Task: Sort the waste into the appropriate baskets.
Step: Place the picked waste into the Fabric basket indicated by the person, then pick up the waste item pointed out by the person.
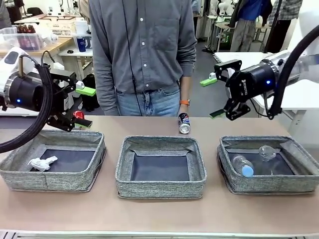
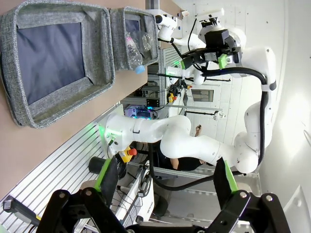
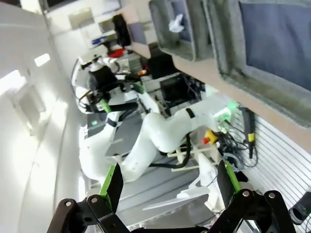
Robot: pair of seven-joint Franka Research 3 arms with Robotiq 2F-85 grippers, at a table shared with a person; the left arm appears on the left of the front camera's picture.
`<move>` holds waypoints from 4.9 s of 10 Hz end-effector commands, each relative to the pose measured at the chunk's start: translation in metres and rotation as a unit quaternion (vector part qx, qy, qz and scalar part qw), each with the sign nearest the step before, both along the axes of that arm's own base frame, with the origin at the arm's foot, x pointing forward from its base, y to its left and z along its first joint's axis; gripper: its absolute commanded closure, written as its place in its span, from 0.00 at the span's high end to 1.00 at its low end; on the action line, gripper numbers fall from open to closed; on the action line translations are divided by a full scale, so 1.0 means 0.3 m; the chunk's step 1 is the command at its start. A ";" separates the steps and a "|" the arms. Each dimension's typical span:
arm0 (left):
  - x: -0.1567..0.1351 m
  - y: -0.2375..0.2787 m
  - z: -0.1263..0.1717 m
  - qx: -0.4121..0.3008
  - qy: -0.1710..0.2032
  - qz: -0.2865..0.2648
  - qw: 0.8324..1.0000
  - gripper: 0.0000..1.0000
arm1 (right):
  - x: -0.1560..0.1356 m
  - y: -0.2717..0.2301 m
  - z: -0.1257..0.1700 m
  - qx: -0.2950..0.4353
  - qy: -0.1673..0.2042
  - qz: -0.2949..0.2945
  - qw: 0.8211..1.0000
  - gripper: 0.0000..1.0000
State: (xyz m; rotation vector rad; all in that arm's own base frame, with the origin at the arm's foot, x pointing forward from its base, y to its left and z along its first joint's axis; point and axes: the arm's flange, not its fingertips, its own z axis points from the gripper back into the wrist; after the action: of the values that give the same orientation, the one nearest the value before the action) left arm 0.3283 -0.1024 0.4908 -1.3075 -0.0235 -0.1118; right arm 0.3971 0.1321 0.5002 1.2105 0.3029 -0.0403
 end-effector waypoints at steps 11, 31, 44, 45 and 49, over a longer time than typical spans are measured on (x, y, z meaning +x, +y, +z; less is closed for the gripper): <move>-0.004 -0.002 0.009 -0.002 0.003 0.002 1.000 1.00 | 0.009 -0.005 0.036 0.043 -0.003 0.001 0.999 1.00; 0.189 0.105 -0.076 0.340 -0.059 0.130 0.929 1.00 | 0.009 -0.005 0.036 0.043 -0.003 0.001 0.999 1.00; 0.702 0.330 -0.215 0.547 -0.153 0.148 0.810 1.00 | 0.009 -0.005 0.036 0.043 -0.003 0.001 0.999 1.00; 0.777 0.326 -0.244 0.555 -0.151 0.139 0.806 1.00 | 0.009 -0.005 0.036 0.043 -0.003 0.001 0.999 1.00; 0.968 0.336 -0.384 0.560 -0.126 0.144 0.806 1.00 | 0.009 -0.005 0.036 0.043 -0.003 0.001 0.999 1.00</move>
State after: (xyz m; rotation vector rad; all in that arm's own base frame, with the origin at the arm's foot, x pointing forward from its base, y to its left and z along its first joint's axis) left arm 0.6072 -0.0079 0.3765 -0.0826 -0.3392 -0.0346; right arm 0.3990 0.1304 0.5095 1.2710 0.3106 -0.0383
